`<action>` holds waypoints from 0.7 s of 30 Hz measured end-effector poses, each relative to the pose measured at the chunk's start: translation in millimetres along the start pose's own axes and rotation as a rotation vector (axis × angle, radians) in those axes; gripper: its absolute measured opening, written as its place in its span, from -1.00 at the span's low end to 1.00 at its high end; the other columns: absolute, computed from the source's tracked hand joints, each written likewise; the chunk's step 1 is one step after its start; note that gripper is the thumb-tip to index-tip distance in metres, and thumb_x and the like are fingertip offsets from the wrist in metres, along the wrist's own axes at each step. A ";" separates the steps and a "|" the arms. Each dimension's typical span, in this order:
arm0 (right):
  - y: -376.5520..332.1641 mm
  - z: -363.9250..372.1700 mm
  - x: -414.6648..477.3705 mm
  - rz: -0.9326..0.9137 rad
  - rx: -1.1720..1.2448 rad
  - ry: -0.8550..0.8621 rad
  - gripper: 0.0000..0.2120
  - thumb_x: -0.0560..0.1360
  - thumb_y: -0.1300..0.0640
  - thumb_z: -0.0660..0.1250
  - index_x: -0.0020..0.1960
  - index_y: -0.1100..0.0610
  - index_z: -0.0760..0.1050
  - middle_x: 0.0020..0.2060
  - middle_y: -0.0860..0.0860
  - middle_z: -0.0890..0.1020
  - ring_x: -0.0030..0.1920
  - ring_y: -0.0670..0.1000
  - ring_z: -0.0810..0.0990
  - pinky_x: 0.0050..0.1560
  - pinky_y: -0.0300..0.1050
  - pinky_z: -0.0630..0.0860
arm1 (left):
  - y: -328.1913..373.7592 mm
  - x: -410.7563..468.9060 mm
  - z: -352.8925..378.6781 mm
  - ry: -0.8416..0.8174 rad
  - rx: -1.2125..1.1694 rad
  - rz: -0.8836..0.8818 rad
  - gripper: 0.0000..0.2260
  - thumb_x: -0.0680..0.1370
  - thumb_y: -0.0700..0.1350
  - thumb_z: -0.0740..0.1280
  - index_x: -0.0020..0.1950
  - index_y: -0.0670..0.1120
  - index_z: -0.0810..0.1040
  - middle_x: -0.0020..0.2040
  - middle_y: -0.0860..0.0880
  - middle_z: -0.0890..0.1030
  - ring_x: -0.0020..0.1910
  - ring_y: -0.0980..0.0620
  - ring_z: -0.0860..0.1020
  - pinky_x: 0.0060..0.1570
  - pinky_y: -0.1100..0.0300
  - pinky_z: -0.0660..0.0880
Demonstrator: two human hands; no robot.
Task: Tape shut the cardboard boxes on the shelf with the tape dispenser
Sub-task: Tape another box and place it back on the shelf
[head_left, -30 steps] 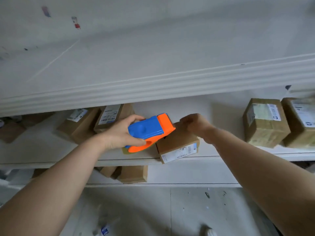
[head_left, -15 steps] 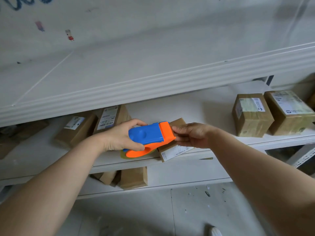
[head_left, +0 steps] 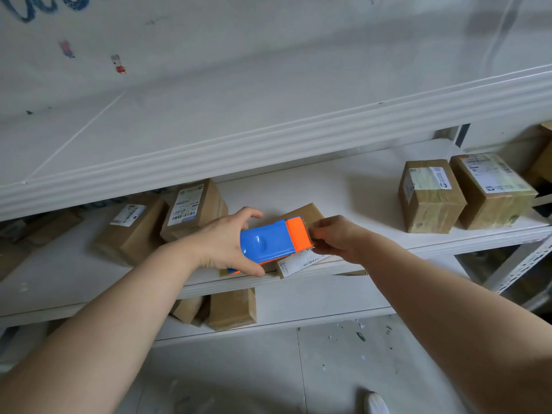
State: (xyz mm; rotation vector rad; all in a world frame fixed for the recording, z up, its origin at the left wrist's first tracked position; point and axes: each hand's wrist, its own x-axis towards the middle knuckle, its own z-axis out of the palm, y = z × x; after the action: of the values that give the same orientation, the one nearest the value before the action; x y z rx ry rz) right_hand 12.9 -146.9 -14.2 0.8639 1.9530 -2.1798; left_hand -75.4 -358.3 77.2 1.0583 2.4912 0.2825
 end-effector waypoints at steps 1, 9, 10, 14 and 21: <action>0.1 -0.9 1.8 -0.026 -0.024 0.044 -0.94 0.53 0.25 0.33 -0.13 0.19 0.53 -0.29 0.06 0.56 -0.33 -0.06 0.54 -0.31 -0.28 0.52 | 3.2 0.2 1.7 0.034 0.028 0.008 -0.10 0.22 0.09 0.59 0.43 0.20 0.16 0.11 0.06 0.38 0.13 0.07 0.41 0.09 0.24 0.34; -16.5 -44.0 18.2 -0.133 -0.173 0.305 -0.87 0.48 0.20 0.40 -0.23 0.20 0.57 -0.36 0.06 0.58 -0.35 0.01 0.57 0.07 0.09 0.61 | -0.8 -0.1 -1.1 0.134 -0.098 0.085 -0.33 0.19 0.08 0.42 0.28 0.35 0.35 0.07 0.23 0.57 0.01 0.22 0.54 -0.07 0.36 0.46; -17.0 -54.7 20.7 -0.128 -0.194 0.348 -0.88 0.48 0.21 0.39 -0.18 0.26 0.59 -0.37 0.06 0.58 -0.36 0.00 0.59 0.08 0.12 0.60 | -3.6 -1.4 -3.5 0.119 -0.108 0.071 -0.33 0.19 0.07 0.41 0.28 0.35 0.36 0.07 0.25 0.57 0.02 0.27 0.53 -0.09 0.41 0.43; -15.6 -69.9 31.2 -0.119 -0.233 0.373 -0.76 0.50 0.24 0.33 0.07 0.41 0.55 -0.31 0.08 0.57 -0.34 -0.01 0.59 0.10 0.16 0.58 | -9.6 1.9 -13.2 0.099 -0.166 0.020 -0.36 0.21 -0.05 0.41 0.24 0.37 0.39 0.12 0.29 0.54 0.07 0.35 0.49 -0.06 0.48 0.39; -16.8 -79.0 65.6 -0.093 -0.215 0.326 -0.68 0.52 0.21 0.27 0.16 0.43 0.49 -0.34 0.06 0.51 -0.28 0.03 0.48 -0.12 -0.06 0.49 | 1.0 22.1 -18.8 0.105 -0.208 -0.026 -0.39 0.22 -0.09 0.42 0.13 0.45 0.39 0.12 0.26 0.56 0.07 0.30 0.52 0.03 0.36 0.44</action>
State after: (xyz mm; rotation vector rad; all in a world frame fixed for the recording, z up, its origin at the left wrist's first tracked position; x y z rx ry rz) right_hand -21.7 -50.4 -31.3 1.1722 2.3668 -1.9216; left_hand -97.1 -342.0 87.8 0.9478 2.4992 0.5894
